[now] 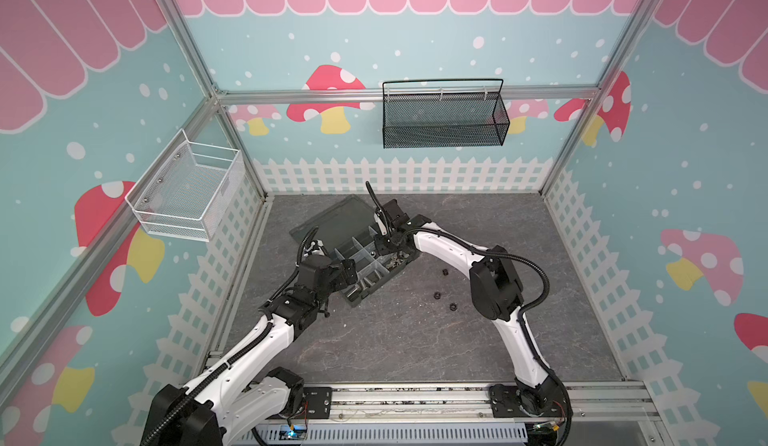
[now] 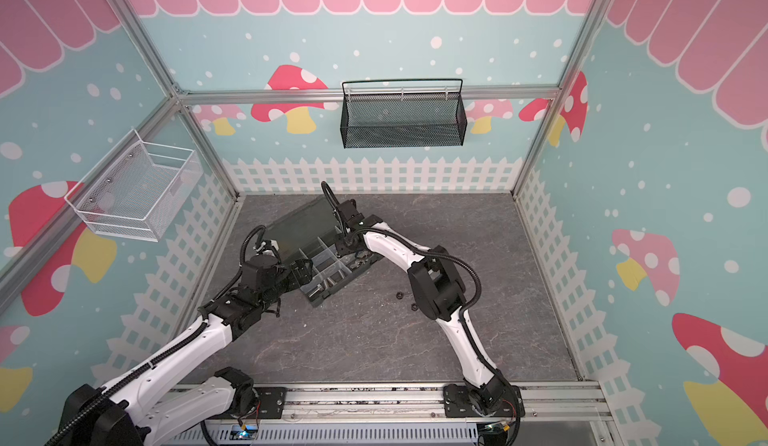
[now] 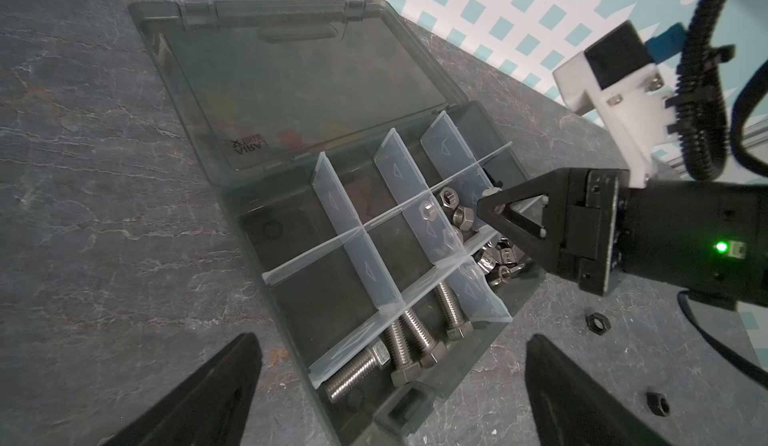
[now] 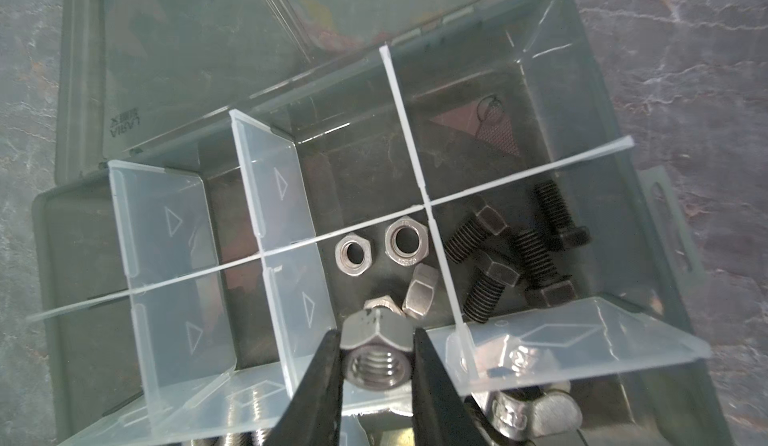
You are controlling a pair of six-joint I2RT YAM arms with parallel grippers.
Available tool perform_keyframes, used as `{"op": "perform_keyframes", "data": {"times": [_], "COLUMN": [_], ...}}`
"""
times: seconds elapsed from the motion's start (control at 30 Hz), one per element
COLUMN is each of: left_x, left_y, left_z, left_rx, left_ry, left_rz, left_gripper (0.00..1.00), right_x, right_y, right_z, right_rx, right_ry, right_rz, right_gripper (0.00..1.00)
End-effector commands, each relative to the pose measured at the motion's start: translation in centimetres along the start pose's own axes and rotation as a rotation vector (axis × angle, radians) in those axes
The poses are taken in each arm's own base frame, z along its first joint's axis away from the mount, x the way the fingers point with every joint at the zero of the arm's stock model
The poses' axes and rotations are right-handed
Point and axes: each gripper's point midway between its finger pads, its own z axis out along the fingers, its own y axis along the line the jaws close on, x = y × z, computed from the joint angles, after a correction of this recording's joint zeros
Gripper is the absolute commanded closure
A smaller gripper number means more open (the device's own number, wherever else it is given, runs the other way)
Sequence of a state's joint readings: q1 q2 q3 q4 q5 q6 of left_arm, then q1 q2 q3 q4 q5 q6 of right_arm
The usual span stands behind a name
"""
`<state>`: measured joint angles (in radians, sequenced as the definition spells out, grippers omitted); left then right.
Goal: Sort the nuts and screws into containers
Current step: 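Open the right gripper to drop the silver nut into the compartment, then draw the right gripper back while the left gripper moves toward the black nuts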
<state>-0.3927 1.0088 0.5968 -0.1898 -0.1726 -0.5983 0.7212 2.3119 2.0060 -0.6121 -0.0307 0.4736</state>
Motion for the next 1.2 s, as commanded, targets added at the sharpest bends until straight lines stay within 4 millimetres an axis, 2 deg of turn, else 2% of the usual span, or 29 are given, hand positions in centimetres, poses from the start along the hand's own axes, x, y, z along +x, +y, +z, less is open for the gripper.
{"op": "perform_keyframes", "data": {"times": [0.0,0.1,0.3,0.43,0.57,0.77,0.83,0.9,1.03,1.17], "left_x": [-0.4,-0.4,-0.6,-0.7,-0.9,-0.9,-0.3,-0.1,0.7,2.4], "left_y": [0.6,0.7,0.6,0.5,0.1,-1.2,-2.8,-4.0,-6.8,-10.0], "left_z": [-0.3,-0.3,-0.5,-0.7,-0.8,-0.3,-0.2,-0.1,0.5,1.3], "left_rx": [-0.019,-0.024,-0.021,-0.014,0.0,0.025,0.057,0.069,0.099,0.145], "left_ry": [-0.023,-0.023,-0.028,-0.032,-0.031,-0.01,0.006,0.01,0.028,0.072], "left_rz": [-0.014,-0.015,-0.01,-0.009,-0.006,0.024,0.056,0.084,0.154,0.241], "left_gripper": [0.0,0.0,0.0,0.0,0.0,0.0,0.0,0.0,0.02,0.03], "right_x": [0.1,-0.3,-1.4,-1.8,-1.1,1.5,2.2,3.6,6.3,9.1], "right_y": [0.4,0.5,0.1,-1.2,-3.0,-6.4,-7.4,-8.7,-11.5,-14.5], "right_z": [0.0,-0.4,-2.5,-4.9,-7.7,-11.6,-13.5,-14.5,-17.2,-19.3], "right_rx": [-0.003,-0.001,0.032,0.102,0.189,0.296,0.314,0.336,0.391,0.44], "right_ry": [0.016,0.004,-0.033,-0.063,-0.091,-0.123,-0.155,-0.167,-0.202,-0.222], "right_rz": [-0.024,-0.024,-0.019,-0.003,0.022,0.079,0.108,0.143,0.221,0.31], "right_gripper": [0.6,0.53,0.48,0.44,0.39,0.36,0.36,0.34,0.22,0.2]}}
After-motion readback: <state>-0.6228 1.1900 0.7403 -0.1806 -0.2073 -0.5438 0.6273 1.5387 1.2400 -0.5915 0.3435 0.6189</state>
